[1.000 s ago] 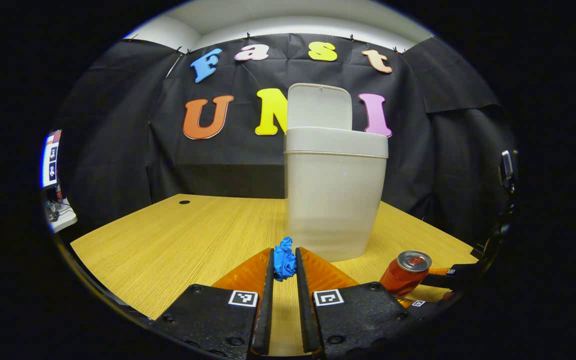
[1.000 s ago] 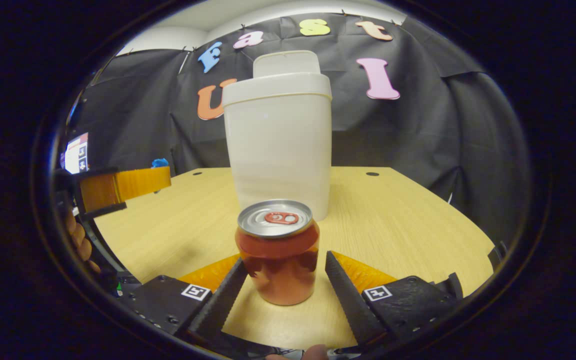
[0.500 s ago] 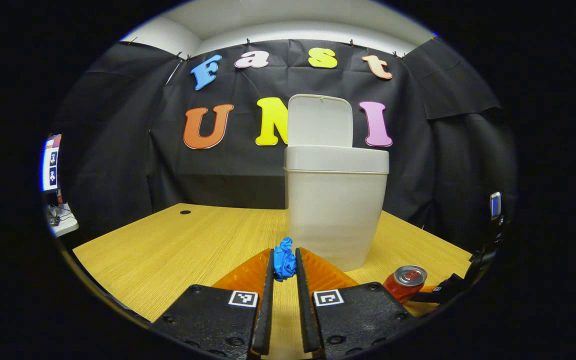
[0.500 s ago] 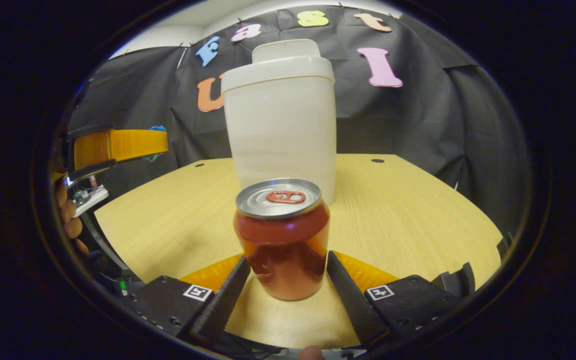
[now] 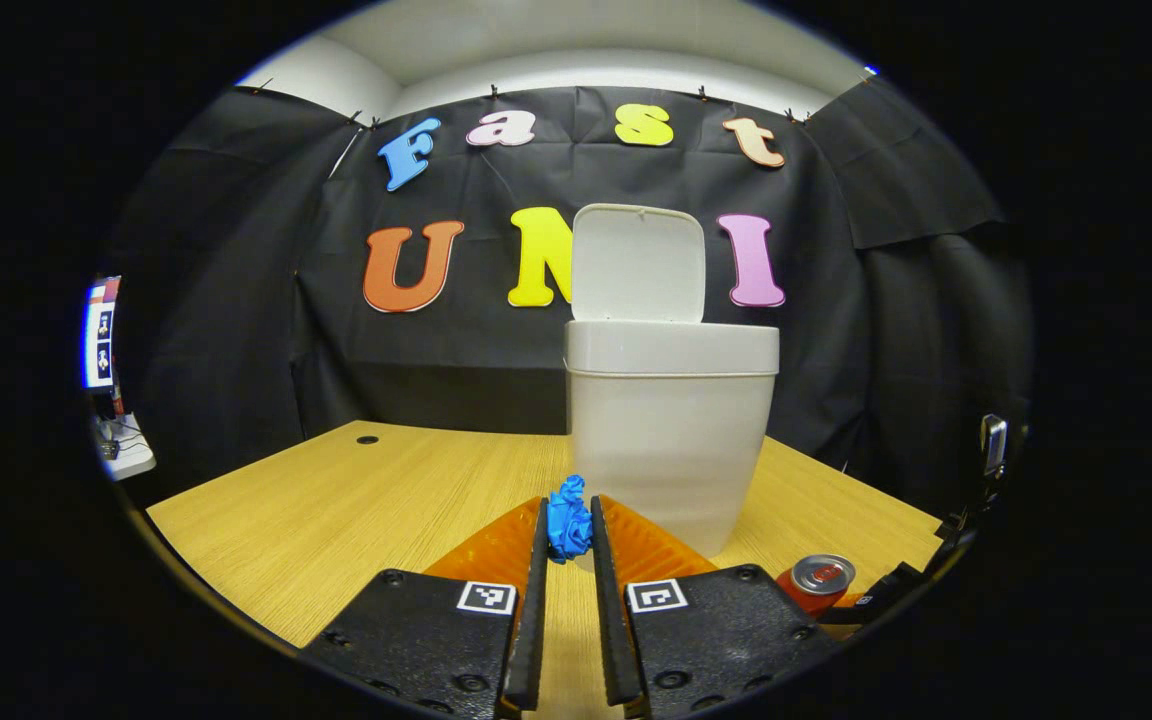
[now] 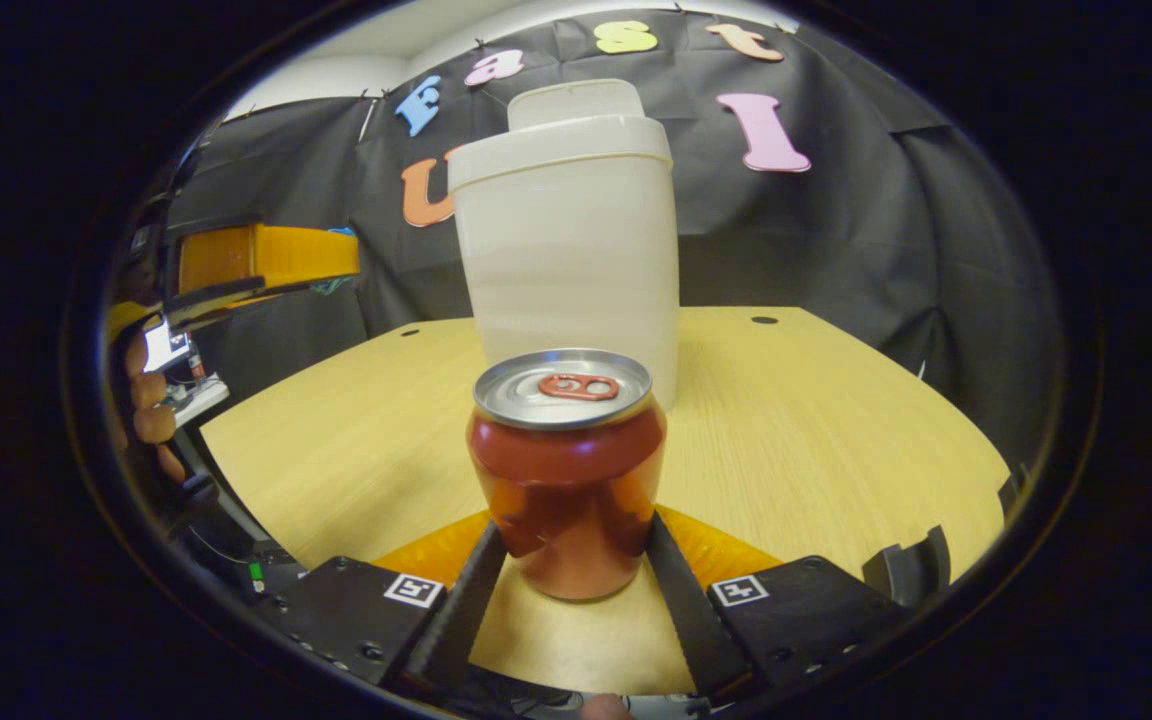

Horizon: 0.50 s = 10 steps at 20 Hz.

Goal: Press the lid of the desktop garbage bin to open it, pick up the crumpled paper on the desktop and throw it into the bin, then pick up the pop can on the desktop and drop it into the bin, and finally close the garbage bin lid.

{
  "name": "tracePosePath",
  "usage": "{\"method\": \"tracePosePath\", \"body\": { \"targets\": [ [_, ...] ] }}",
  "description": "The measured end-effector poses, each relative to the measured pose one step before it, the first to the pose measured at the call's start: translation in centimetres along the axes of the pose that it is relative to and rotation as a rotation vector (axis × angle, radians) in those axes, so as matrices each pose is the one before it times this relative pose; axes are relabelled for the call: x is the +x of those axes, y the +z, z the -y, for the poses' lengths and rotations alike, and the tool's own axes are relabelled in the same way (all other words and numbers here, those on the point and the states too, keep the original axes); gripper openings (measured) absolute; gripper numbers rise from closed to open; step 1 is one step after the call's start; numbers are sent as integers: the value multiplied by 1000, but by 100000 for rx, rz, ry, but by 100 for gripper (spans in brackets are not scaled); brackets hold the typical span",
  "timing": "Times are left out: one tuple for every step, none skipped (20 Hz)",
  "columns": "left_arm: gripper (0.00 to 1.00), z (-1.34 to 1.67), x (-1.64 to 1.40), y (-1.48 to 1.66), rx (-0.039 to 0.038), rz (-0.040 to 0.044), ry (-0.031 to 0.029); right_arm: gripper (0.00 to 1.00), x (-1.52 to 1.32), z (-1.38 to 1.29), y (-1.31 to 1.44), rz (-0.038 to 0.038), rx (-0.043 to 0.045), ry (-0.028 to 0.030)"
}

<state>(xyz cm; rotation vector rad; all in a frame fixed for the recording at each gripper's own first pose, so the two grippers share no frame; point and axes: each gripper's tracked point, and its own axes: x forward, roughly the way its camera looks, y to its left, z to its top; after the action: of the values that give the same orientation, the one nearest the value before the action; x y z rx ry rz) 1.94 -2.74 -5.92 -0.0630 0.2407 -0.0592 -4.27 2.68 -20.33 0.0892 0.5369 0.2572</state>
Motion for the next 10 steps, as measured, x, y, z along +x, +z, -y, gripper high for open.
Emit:
{"method": "tracePosePath", "body": {
  "targets": [
    [27, -12, 548, 774, 875, 769, 322, 82, -139, 16, 373, 599, -170, 456],
    [27, -82, 406, 682, 283, 1138, 52, 82, -256, 170, 442, 927, -218, 338],
    [27, 291, 663, 896, -627, 890, -1284, 82, -244, 203, 576, 1231, -147, 131],
    [26, 479, 728, 938, -1034, 508, -1915, 82, -233, 296, 560, 1416, -11, -170],
    [26, 164, 747, 956, -83, 286, -545, 82, -91, 331, 458, 994, 21, -104],
    [27, -77, 819, 842, 254, 221, 320, 82, 13, 475, 316, 1111, 15, -549],
    [27, -50, 772, 904, 61, 714, 2, 82, -112, 548, 422, 905, -187, -958],
    [27, 242, 689, 984, -457, 986, -547, 82, -94, 525, 293, 763, -262, -1037],
    [26, 197, 665, 867, -634, 624, -493, 82, 7, 576, 325, 413, 114, -685],
    [26, 281, 621, 712, -639, 513, -549, 82, -43, 465, 130, 343, 565, -528]
  ]
}}
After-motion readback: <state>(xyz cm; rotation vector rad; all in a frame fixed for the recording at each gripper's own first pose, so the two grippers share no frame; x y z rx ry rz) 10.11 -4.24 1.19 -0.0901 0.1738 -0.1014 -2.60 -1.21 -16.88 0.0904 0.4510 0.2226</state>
